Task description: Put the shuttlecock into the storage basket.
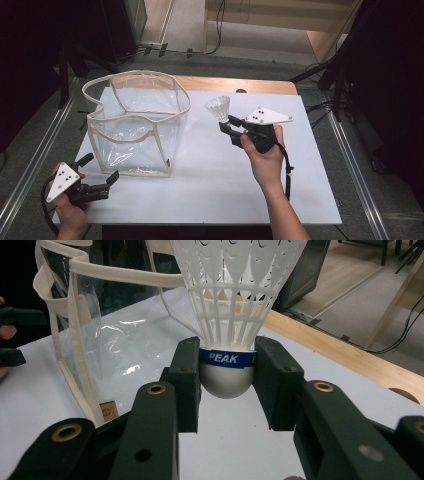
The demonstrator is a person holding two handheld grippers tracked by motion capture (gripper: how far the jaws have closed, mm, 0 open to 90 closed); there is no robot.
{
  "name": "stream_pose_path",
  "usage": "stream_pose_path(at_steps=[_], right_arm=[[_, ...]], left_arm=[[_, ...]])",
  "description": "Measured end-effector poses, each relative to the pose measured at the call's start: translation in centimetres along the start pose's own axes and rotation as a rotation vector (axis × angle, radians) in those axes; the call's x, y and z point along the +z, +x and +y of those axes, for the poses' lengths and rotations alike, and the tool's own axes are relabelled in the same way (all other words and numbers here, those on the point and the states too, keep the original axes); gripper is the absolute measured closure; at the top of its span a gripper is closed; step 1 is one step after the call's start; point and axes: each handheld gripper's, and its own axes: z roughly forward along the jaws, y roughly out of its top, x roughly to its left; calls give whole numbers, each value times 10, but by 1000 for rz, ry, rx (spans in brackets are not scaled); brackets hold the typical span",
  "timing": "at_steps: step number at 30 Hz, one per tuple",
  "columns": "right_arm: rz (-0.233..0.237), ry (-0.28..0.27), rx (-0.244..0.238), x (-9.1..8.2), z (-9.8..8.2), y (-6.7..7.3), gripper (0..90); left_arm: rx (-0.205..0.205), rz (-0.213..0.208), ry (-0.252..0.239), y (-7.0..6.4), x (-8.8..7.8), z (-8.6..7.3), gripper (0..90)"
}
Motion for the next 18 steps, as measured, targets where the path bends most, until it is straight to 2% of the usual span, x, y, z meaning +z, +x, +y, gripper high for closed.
stream_pose_path(at_steps=[18], right_arm=[[21, -6, -30, 9, 15, 7, 622]], left_arm=[[-3, 1, 0, 0, 0, 0, 0]])
